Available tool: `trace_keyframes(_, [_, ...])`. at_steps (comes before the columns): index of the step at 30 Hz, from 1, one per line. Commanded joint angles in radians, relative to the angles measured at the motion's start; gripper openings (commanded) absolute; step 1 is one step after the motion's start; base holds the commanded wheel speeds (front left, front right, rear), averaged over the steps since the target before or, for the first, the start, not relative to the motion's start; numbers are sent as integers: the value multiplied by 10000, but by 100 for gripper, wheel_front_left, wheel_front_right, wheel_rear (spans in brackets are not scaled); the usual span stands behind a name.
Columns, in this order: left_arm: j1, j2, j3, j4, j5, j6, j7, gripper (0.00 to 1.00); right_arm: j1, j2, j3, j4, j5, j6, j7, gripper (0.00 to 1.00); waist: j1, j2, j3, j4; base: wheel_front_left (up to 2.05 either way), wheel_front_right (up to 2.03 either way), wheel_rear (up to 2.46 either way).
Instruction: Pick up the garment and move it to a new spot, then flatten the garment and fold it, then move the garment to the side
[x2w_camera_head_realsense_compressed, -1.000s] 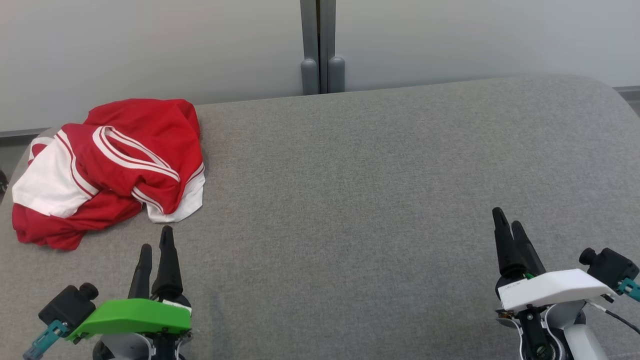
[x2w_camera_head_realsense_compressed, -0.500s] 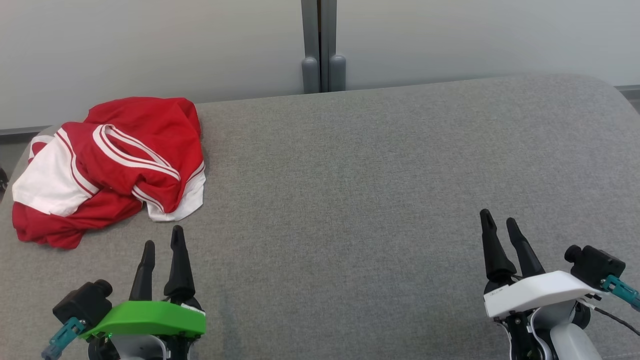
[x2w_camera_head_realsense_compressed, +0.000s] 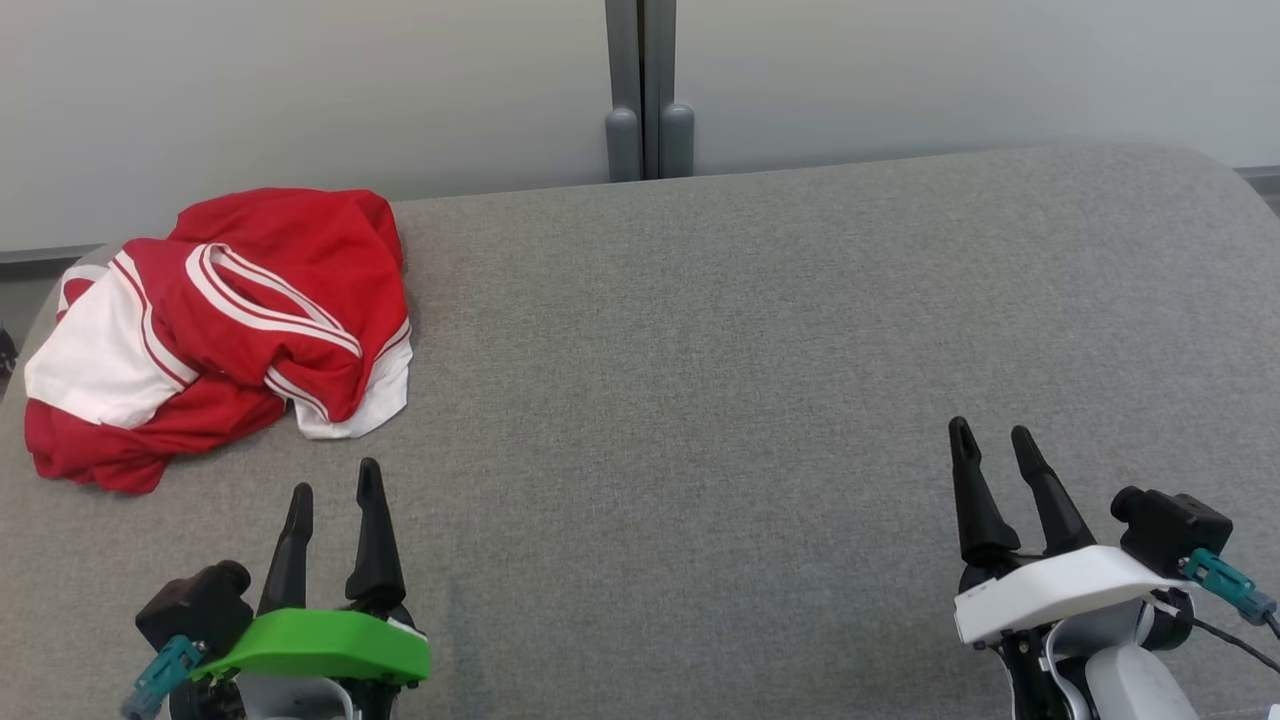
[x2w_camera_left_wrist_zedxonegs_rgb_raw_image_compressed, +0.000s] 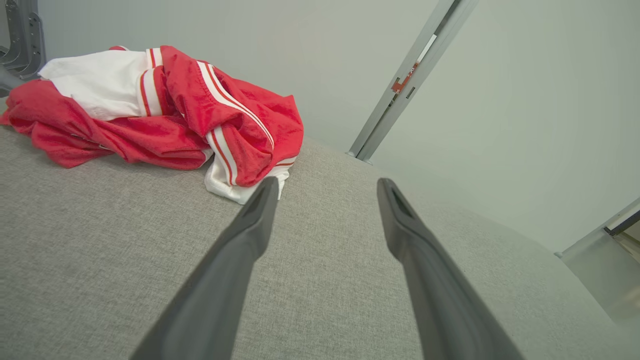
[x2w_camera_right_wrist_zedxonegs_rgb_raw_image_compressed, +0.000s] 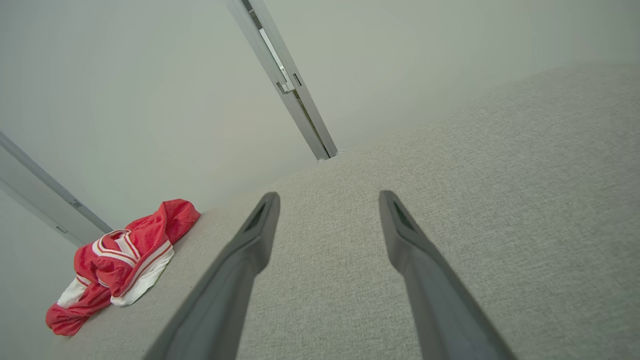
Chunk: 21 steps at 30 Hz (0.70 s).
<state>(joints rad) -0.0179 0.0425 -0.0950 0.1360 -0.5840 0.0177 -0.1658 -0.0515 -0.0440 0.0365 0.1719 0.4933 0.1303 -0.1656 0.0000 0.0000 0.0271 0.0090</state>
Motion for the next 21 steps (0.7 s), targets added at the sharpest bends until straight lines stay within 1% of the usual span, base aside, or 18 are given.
trace_keyframes(1, [27, 78, -7, -36, 285, 67, -98, 100, -143, -55, 23, -70, -281, 5, -100, 100, 0, 0, 6, 6, 0, 0, 0])
trace_keyframes(21, [109, 94, -237, 406, 1765, 233, -537, 100, -212, -70, 334, 212, -2186, 5, -541, 100, 0, 0, 32, 68, 0, 0, 0])
